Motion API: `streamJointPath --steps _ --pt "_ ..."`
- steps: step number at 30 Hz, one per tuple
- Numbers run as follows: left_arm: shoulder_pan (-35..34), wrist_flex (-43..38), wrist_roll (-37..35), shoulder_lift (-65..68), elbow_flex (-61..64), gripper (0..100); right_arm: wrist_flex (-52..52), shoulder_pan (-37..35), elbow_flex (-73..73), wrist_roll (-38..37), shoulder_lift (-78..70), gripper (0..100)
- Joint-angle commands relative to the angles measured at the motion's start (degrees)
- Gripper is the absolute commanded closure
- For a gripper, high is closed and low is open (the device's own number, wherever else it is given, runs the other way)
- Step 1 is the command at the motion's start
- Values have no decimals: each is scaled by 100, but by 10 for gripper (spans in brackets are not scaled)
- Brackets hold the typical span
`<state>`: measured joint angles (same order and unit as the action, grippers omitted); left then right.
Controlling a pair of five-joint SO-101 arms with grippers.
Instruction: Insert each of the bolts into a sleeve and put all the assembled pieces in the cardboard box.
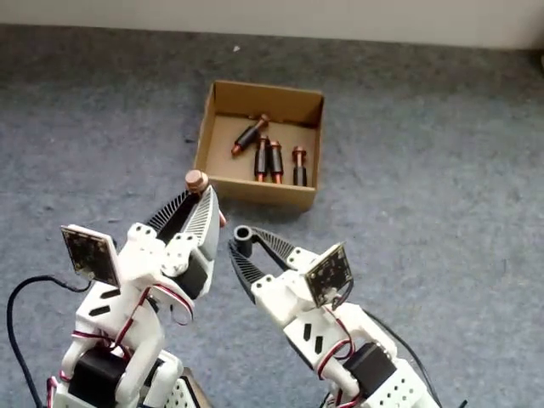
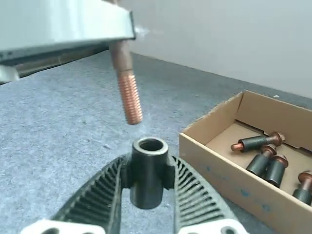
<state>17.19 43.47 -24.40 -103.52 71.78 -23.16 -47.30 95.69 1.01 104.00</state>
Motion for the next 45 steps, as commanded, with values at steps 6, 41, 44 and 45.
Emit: streamJointPath --steps 6,41,44,45 --pt "330 -387 -44 -75 -22 994 163 -189 629 -62 75 995" --pt "831 571 527 -92 -207 994 154 -22 629 -35 22 995" --pt "998 598 536 -92 -215 994 145 -22 629 -35 22 995" --pt "1042 607 624 -92 -215 994 145 -13 629 -35 22 995"
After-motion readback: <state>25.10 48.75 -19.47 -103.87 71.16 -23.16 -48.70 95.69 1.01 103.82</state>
